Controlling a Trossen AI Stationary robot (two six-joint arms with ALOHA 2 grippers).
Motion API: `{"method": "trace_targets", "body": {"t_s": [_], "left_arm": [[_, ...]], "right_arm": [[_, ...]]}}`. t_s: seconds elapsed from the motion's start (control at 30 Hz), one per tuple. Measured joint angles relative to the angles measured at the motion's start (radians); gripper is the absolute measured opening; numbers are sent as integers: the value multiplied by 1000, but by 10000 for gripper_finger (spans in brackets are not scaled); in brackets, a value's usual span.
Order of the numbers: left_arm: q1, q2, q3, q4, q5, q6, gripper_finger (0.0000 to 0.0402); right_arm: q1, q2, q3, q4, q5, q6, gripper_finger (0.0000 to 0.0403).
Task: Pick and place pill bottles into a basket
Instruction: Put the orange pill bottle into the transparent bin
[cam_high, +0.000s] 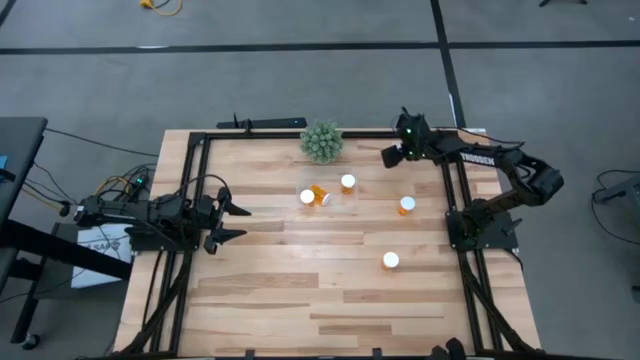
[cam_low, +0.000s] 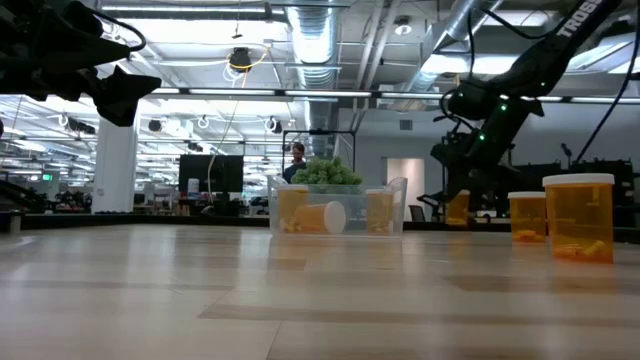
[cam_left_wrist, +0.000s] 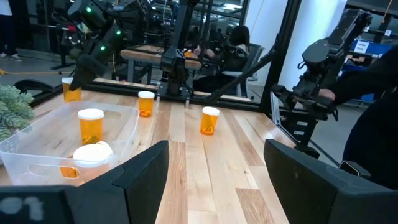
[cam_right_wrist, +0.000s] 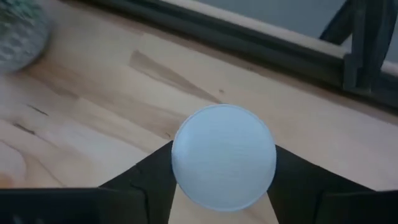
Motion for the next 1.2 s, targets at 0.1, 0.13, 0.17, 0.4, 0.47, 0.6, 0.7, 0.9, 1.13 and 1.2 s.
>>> {"method": "trace_targets", "body": {"t_s": [0.1,0.13,0.17,0.4,0.47,0.6,0.7,0.9,1.13,1.2], "left_arm": [[0,0,0,0,0,0,254],[0,0,0,0,0,0,254],[0,0,0,0,0,0,254],[0,0,0,0,0,0,254],[0,0,0,0,0,0,254],[0,0,0,0,0,0,254],[0,0,0,0,0,0,254],[0,0,0,0,0,0,254],[0,0,0,0,0,0,254],[0,0,0,0,0,0,254]], "right_arm": [[14,-7,32,-20,0,0,188],[19,-9,45,-25,0,0,182],[23,-14,57,-35,0,0,182],[76,-70,165,-101,-13,0,185],[100,-85,205,-118,-34,1,189],[167,-103,280,-159,-63,8,183],[226,-109,334,-166,-87,8,183],[344,-97,416,-165,-107,9,190],[440,-90,432,-131,-128,0,184],[459,-73,432,-115,-133,0,189]]}}
